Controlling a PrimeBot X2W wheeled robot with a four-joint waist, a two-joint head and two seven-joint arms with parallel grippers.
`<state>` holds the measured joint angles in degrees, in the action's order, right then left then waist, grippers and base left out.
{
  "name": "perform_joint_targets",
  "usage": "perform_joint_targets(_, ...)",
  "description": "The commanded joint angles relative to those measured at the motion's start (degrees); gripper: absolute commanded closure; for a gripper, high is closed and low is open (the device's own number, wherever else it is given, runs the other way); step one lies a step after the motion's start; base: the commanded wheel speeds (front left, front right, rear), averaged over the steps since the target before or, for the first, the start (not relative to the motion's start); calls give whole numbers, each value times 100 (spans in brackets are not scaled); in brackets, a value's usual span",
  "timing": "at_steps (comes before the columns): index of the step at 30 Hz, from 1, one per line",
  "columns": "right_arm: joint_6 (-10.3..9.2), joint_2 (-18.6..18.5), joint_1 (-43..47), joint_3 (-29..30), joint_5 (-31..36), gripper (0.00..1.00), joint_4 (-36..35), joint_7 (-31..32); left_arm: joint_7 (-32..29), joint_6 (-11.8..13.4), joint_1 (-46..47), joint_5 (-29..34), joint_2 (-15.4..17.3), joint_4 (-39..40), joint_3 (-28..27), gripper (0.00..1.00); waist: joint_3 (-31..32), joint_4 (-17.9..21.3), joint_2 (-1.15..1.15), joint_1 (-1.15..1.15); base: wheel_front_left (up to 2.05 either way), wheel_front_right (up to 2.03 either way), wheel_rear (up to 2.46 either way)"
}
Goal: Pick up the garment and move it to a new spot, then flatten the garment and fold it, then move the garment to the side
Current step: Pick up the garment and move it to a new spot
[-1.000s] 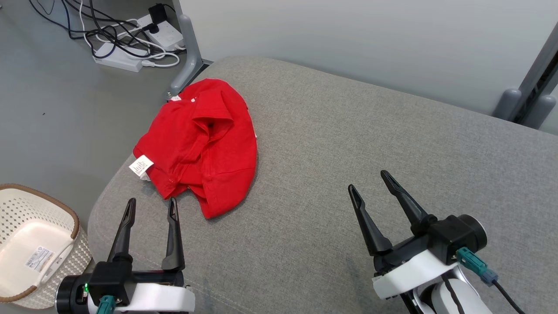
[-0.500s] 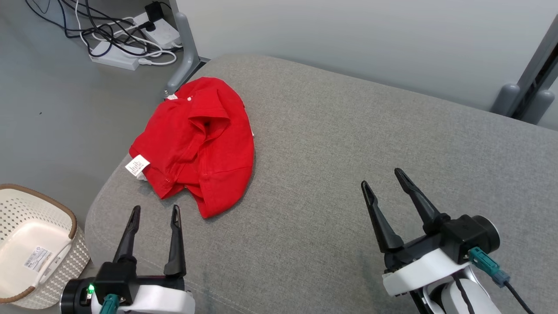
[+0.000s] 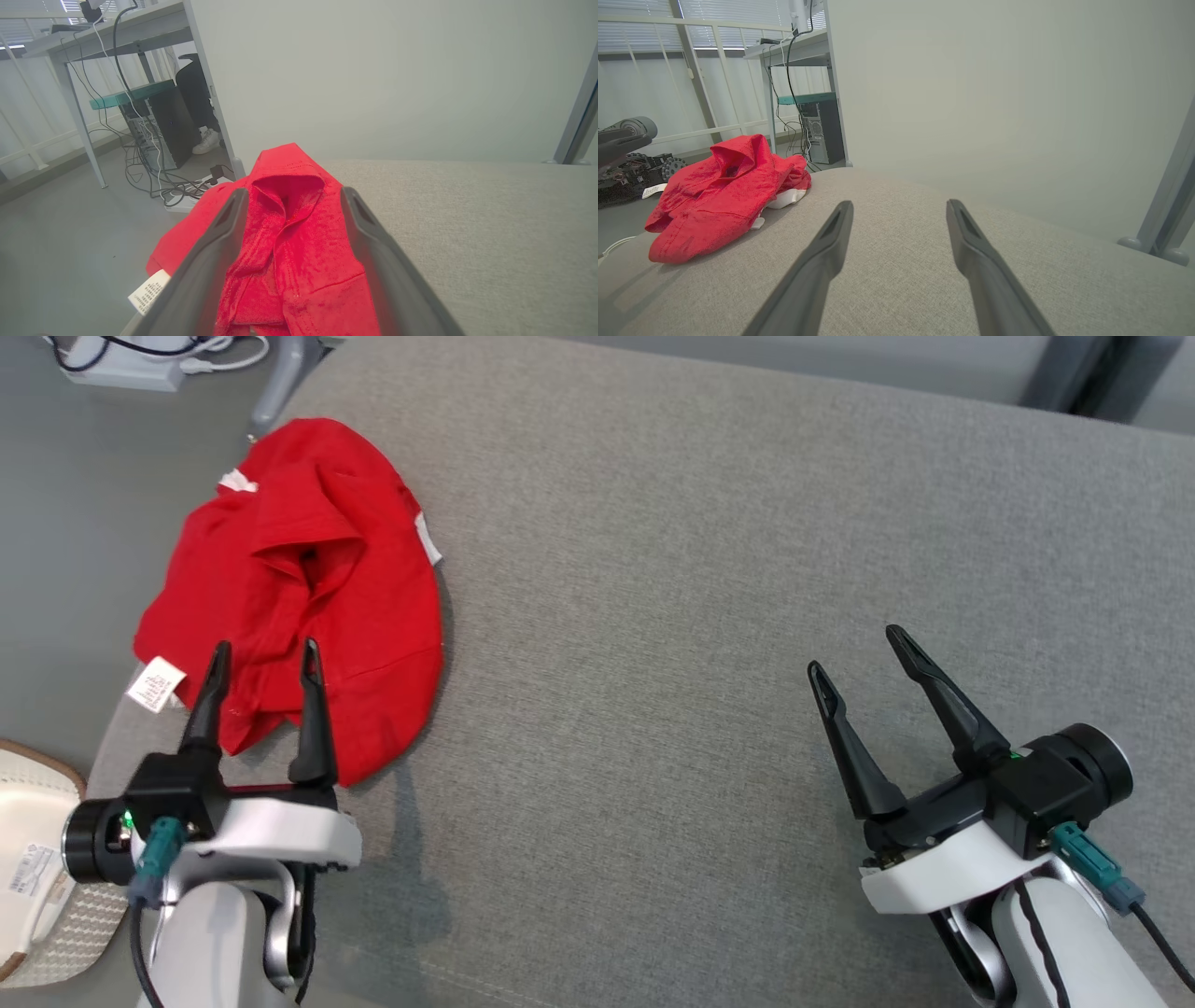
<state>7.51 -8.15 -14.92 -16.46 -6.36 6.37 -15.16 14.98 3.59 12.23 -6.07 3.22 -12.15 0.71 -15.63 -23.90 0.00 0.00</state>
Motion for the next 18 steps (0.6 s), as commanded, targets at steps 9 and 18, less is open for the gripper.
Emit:
perform_joint_targets(9, -3, -219, -146, 108, -67, 0, -122, -13, 18, 59, 1158, -254, 184, -1296, -675, 0, -747, 646, 0, 0, 0, 0, 0)
perform_joint_targets(18, -4, -319, -189, 182, -45, 0, -201, -13, 14, 1, 1912, -424, 469, -2289, -969, 0, -925, 716, 0, 0, 0, 0, 0)
